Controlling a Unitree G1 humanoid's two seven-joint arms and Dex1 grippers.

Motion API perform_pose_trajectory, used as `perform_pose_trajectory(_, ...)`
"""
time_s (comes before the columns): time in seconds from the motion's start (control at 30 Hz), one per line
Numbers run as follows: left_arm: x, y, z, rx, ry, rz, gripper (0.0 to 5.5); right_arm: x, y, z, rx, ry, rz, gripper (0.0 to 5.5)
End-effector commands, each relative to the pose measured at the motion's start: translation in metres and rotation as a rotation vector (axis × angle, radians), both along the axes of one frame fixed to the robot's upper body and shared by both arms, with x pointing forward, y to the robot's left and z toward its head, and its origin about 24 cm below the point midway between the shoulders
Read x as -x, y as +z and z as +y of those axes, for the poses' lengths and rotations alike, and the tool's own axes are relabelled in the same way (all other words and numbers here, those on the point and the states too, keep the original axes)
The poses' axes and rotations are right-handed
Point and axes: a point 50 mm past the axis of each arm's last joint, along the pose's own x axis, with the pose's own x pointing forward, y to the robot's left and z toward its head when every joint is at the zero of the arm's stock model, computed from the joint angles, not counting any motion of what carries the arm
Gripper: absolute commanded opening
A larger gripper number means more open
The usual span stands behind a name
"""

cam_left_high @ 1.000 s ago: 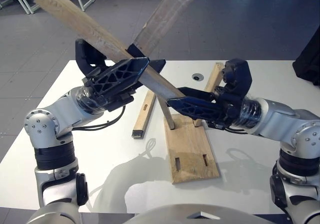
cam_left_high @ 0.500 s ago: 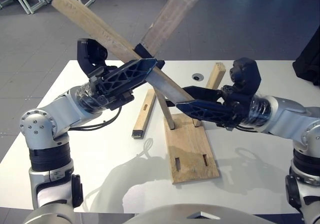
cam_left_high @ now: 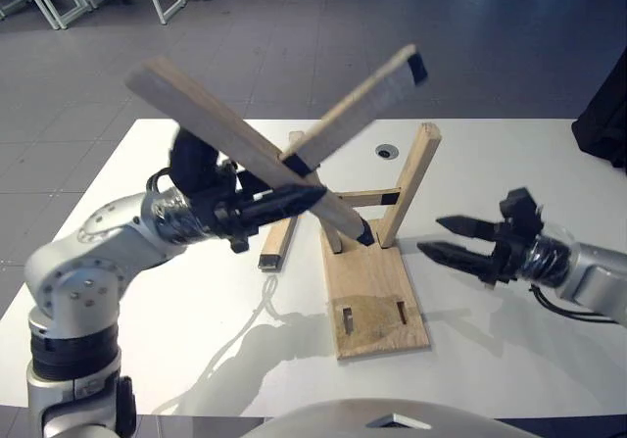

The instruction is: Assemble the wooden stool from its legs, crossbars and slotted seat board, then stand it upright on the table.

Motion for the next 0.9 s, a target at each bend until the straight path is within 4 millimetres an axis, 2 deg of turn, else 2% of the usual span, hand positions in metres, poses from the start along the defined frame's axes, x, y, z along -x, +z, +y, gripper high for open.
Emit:
perform_pose_trajectory(0.03, 0.018, -0.045, -0.007, -0.106, -0.096, -0.072, 2.04, 0.01, -0.021, -0.005, 0.157, 0.046, 0.035, 5.0)
perform_pose_trajectory(0.1, 0.025, -0.061, -0.009, -0.122, -0.119, -0.083, 2.04, 0.01, -0.025, -0.005, 0.168, 0.063, 0.036, 5.0)
perform_pose_trajectory(0.43, 0.038, -0.101, -0.008, -0.228, -0.169, -0.054, 2.04, 0.007, -0.029, -0.003, 0.192, 0.088, 0.02, 5.0)
perform_pose_trajectory(0.6, 0.043, -0.108, 0.0, -0.278, -0.152, -0.032, 2.04, 0.008, -0.03, -0.002, 0.196, 0.09, 0.013, 5.0)
perform_pose_trajectory(0.9, 0.038, -0.107, 0.012, -0.316, -0.111, -0.025, 2.04, 0.007, -0.031, 0.0, 0.197, 0.077, 0.002, 5.0)
